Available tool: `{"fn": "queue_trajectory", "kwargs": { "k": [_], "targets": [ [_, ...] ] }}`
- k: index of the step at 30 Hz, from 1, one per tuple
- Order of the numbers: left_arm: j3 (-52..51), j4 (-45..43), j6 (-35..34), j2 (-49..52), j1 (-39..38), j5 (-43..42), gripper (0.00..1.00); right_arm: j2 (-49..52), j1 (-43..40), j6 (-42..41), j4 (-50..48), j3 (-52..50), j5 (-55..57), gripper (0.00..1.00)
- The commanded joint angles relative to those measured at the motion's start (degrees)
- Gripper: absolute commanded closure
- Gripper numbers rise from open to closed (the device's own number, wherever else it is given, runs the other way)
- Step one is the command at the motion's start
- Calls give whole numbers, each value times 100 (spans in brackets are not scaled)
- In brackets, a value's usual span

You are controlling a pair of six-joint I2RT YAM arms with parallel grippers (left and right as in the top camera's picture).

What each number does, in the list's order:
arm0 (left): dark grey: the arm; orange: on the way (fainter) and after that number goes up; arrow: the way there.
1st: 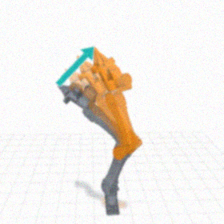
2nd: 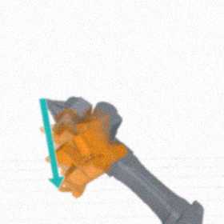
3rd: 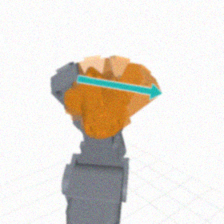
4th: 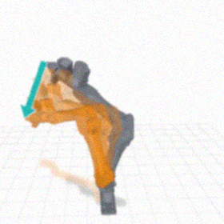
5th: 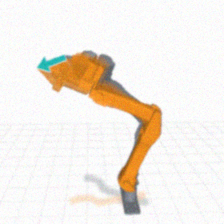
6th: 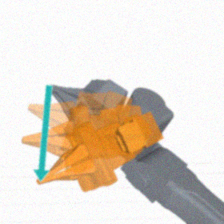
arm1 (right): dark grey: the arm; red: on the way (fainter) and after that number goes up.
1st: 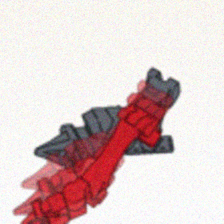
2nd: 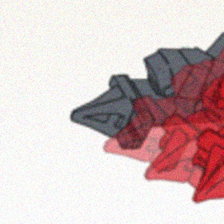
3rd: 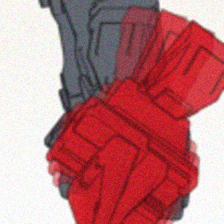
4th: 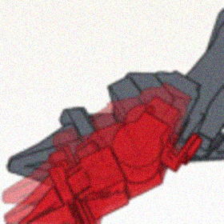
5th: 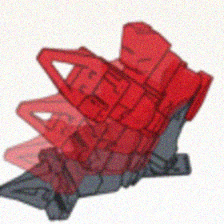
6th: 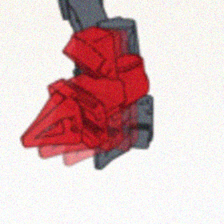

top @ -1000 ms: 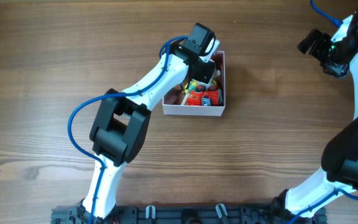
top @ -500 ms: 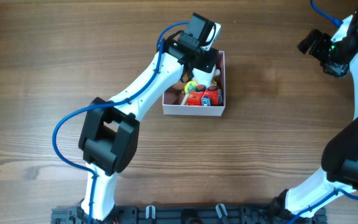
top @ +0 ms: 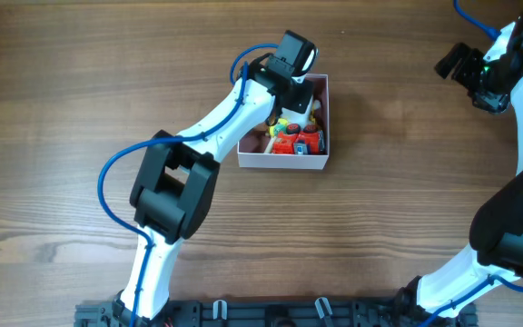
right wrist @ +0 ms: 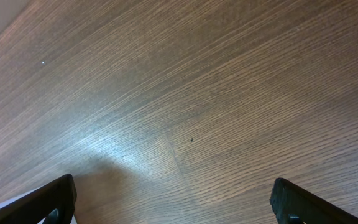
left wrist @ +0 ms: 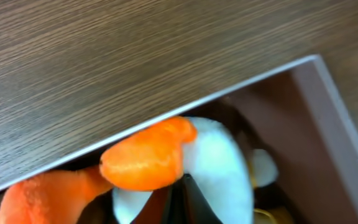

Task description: Pack container

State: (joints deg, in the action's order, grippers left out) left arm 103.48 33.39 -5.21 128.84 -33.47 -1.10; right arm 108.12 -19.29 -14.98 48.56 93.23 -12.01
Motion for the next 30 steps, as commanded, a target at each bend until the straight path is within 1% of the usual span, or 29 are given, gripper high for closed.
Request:
{"fn": "queue_trajectory", "kwargs": {
  "k": [1, 3, 5, 7, 10, 13, 15, 16, 19, 21, 24, 25, 26, 27, 30],
  "targets": [
    [-39, 153, -284, 428, 76, 201, 91, 76, 13, -44, -13, -17, -55, 0],
    [-39, 214, -302, 450, 74, 111, 90, 76, 13, -46, -13, -17, -55, 0],
    [-39, 223, -306, 450, 70, -142, 85, 76, 13, -42, -13, -17, -55, 0],
    [-39, 260, -651, 448, 72, -435, 83, 76, 13, -44, -13, -17, -55, 0],
    [-39, 378, -1615, 455, 114, -468, 86, 76, 13, -42, -13, -17, -55, 0],
    [-37, 365, -1628, 437, 118, -466, 92, 76, 13, -44, -13, -17, -55, 0],
    [-37, 313, -1626, 328, 118, -463, 92, 76, 13, -44, -13, -17, -55, 0],
    [-33, 286, -1620, 229, 118, -463, 90, 76, 13, -44, -15, -17, -55, 0],
    [-26, 214, -1423, -225, 140, -433, 78, 76, 13, -44, -13, -17, -55, 0],
    [-13, 216, -1408, -601, 157, -284, 62, 76, 13, -44, -15, -17, -55, 0],
    [-7, 280, -1410, -1191, 234, -201, 42, 76, 13, -44, -13, -17, -55, 0],
    [-7, 378, -1410, -1484, 306, -199, 27, 76, 13, -44, -13, -17, -55, 0],
    [-7, 461, -1410, -1657, 361, -201, 6, 76, 15, -44, -13, -17, -55, 0],
    [-7, 592, -1410, -1899, 446, -201, 1, 76, 13, -44, -15, -17, -55, 0],
    [-7, 1049, -1410, -2592, 787, -166, 0, 76, 13, -44, -13, -17, -55, 0]
  ]
}}
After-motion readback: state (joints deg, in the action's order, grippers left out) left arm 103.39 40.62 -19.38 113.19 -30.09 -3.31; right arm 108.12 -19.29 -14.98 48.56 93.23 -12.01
